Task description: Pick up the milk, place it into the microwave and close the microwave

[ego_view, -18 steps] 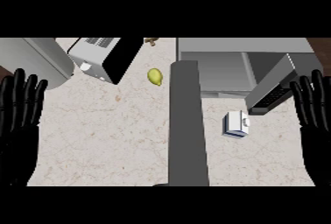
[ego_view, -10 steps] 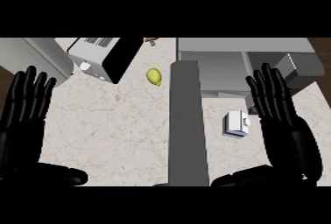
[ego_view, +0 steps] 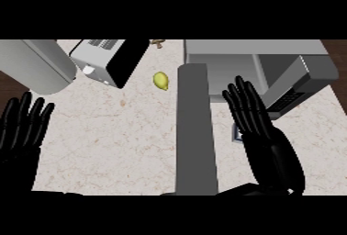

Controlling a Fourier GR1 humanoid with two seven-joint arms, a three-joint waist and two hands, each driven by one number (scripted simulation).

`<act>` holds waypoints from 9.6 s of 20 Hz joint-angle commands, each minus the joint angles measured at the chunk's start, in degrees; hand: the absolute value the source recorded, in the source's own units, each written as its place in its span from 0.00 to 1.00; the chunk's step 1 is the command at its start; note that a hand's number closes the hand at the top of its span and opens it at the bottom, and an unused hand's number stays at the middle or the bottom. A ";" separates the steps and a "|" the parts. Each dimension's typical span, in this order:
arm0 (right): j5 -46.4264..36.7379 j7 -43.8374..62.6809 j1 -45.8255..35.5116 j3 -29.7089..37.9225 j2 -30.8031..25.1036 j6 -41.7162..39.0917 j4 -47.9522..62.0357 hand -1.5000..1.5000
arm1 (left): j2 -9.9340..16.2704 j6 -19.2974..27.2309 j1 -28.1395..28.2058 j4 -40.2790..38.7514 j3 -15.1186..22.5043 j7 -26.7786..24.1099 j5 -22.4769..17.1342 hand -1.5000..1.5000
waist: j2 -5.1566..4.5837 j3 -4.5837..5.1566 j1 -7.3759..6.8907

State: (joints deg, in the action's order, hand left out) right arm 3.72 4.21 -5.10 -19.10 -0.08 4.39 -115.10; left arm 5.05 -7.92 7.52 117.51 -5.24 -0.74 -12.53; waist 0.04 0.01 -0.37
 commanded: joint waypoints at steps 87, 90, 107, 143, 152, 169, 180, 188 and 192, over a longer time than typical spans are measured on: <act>-3.69 -66.53 -19.50 30.80 -4.86 -6.87 90.16 1.00 | -5.00 -14.40 16.41 9.74 -7.34 -1.44 -6.83 0.00 | -0.03 -0.05 -0.30; -2.08 -65.32 -19.87 31.44 -8.36 -12.52 87.13 1.00 | -1.03 -12.74 8.02 3.43 -12.03 1.13 -8.79 0.00 | -0.05 -0.03 0.36; 4.29 -49.72 -4.09 25.38 -9.91 -20.33 54.68 1.00 | -2.20 -19.84 15.83 2.10 -15.24 -4.77 -12.29 0.00 | 0.33 0.08 0.92; -10.28 -46.70 -54.45 31.29 -11.65 5.93 101.19 1.00 | -1.47 -20.92 6.68 -2.48 -14.14 -1.83 -10.47 0.00 | -2.26 -0.21 -4.92; -10.48 -42.66 -59.88 33.25 -13.17 13.83 105.63 1.00 | -0.65 -20.94 3.18 -3.50 -12.86 -1.40 -9.47 0.00 | -3.16 -0.24 -6.53; -16.70 -40.96 -62.03 29.99 -14.80 38.77 109.86 0.00 | 0.38 -19.75 -1.25 -4.21 -10.45 -0.52 -3.80 0.00 | -5.47 -0.28 -10.12; -13.13 -39.11 -62.51 33.33 -11.61 26.23 110.78 0.00 | -0.72 -20.34 -1.40 -3.88 -7.58 -0.62 -2.16 0.00 | -4.77 -0.41 -10.16; -12.80 -40.80 -59.54 34.01 -12.90 23.99 111.14 0.00 | -3.18 -18.60 -0.79 -2.58 -4.91 -1.08 1.49 0.00 | -4.30 -0.44 -8.98; -12.72 -42.33 -57.96 34.22 -13.96 23.09 110.90 0.00 | -3.60 -18.48 -1.52 -2.99 -4.20 -1.74 2.33 0.00 | -4.42 -0.43 -8.55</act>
State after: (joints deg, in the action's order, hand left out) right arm -9.14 -36.74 -64.47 14.88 -13.62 27.96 -4.00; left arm 1.73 -26.87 6.67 113.98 -9.84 -2.56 -10.67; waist -4.38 -0.39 -9.04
